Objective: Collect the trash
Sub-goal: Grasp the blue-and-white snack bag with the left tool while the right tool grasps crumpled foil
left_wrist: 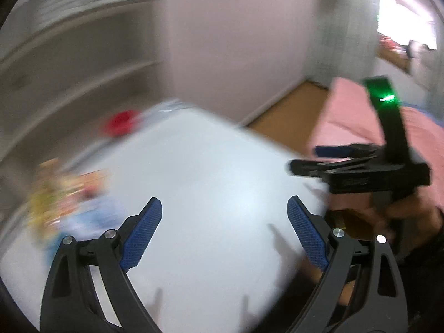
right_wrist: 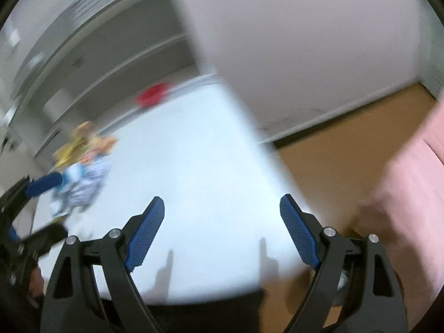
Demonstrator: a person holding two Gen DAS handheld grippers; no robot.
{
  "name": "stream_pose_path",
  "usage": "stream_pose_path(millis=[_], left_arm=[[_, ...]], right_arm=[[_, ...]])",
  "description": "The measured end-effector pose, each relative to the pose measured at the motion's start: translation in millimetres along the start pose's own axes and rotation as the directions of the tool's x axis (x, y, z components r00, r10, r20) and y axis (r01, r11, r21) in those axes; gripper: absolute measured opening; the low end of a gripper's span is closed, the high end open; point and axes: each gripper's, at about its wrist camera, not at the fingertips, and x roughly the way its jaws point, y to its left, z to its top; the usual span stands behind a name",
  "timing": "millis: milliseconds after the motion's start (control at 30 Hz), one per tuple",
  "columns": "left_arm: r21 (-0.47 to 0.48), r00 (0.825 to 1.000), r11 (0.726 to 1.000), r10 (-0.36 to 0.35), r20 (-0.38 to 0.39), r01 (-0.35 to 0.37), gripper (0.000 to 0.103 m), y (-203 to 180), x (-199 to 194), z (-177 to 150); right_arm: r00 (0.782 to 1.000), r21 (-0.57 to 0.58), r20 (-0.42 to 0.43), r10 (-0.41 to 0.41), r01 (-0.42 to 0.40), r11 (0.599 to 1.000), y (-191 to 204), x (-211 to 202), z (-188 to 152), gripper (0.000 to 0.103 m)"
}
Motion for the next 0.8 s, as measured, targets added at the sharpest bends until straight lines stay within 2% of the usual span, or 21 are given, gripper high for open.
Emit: stream_pose_path(millis=[67, 200, 333, 467, 567, 600, 733, 800], left_arm=[[-0.012, 0.996, 0.996, 0.088, -0.011, -0.088, 0.089, 44.0, -14.7, -13.1], [-0.036, 0.968, 0.971, 0.231, -0.101, -0.236, 0.089, 124.9, -23.3, -42.3], [-0.058, 0.959, 0.966, 0.243, -0.145, -0.253, 0.088, 151.4, -8.6, -59.9], [-0.048, 0.961, 0.973, 0.216, -0.172, -0.227, 0.083, 158.0, 6.5, -67.4], [-0.041, 0.956, 0.97, 0.23, -0.181, -0.241, 0.065, 157.4, 15.3, -67.9], [-0.042, 0.957, 0.971, 0.224, -0.183, -0.235, 0.055, 158.2, 18.1, -68.2], [-0.075, 0.963, 0.974, 0.2, -0.178, -0.216, 0.042, 160.9, 15.9, -66.3], [-0.098, 0.967, 0.972, 0.197, -0.164, -0.214, 0.04, 163.7, 10.1, -64.7]], right_arm=[[0.999, -0.055, -0.026, 0.04, -0.041, 0.998, 36.3, 18.1, 5.9, 0.082], [0.989, -0.142, -0.091, 0.115, -0.128, 0.982, 102.3, 51.7, 15.6, 0.082], [0.979, -0.198, -0.139, 0.147, -0.173, 0.965, 152.0, 68.6, 14.0, 0.082], [0.975, -0.218, -0.165, 0.146, -0.18, 0.959, 171.9, 74.6, 12.6, 0.082], [0.975, -0.223, -0.178, 0.134, -0.173, 0.959, 168.5, 75.2, 11.5, 0.082], [0.974, -0.223, -0.183, 0.131, -0.171, 0.96, 169.5, 77.0, 11.2, 0.082], [0.968, -0.212, -0.211, 0.137, -0.183, 0.96, 172.5, 87.9, 11.9, 0.082], [0.964, -0.207, -0.223, 0.142, -0.189, 0.96, 177.1, 93.5, 12.8, 0.082]])
